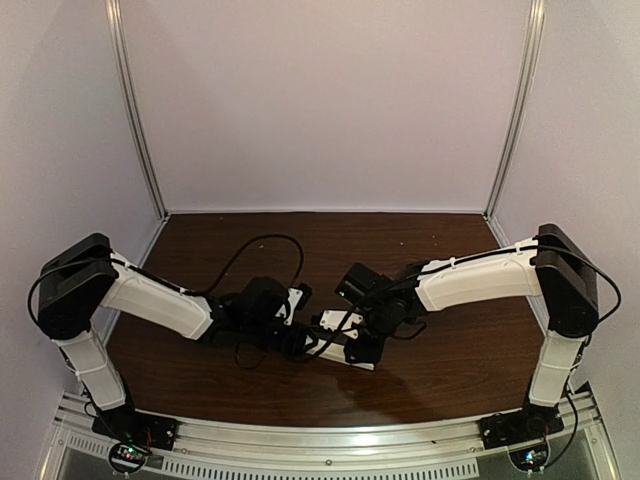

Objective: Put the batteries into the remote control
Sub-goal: Adjust the battery cover on the remote control.

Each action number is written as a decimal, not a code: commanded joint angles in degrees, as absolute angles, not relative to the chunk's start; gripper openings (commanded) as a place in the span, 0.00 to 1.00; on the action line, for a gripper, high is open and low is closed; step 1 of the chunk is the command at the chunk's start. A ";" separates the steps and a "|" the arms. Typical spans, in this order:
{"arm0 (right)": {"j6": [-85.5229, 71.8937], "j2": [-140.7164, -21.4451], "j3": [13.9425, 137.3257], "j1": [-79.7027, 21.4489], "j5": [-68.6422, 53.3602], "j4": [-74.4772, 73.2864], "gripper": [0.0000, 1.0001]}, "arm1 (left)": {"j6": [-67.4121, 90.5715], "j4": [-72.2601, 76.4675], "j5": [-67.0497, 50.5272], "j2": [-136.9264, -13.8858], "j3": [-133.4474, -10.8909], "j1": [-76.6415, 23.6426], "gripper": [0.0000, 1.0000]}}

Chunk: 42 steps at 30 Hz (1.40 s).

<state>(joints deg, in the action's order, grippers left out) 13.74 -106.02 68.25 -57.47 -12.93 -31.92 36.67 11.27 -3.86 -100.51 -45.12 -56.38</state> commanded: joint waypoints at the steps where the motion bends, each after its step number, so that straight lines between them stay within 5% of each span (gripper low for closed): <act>1: 14.23 -106.40 67.77 -57.75 -12.23 -31.94 0.31 | 36.50 6.26 0.46 -99.41 -45.12 -56.51 0.38; 8: 14.15 -106.52 67.77 -57.74 -12.28 -32.05 0.30 | 36.57 4.65 3.02 -97.24 -44.67 -56.17 0.42; 42: 14.33 -107.14 68.15 -57.74 -12.96 -32.41 0.37 | 32.88 2.11 2.57 -100.67 -47.86 -56.73 0.32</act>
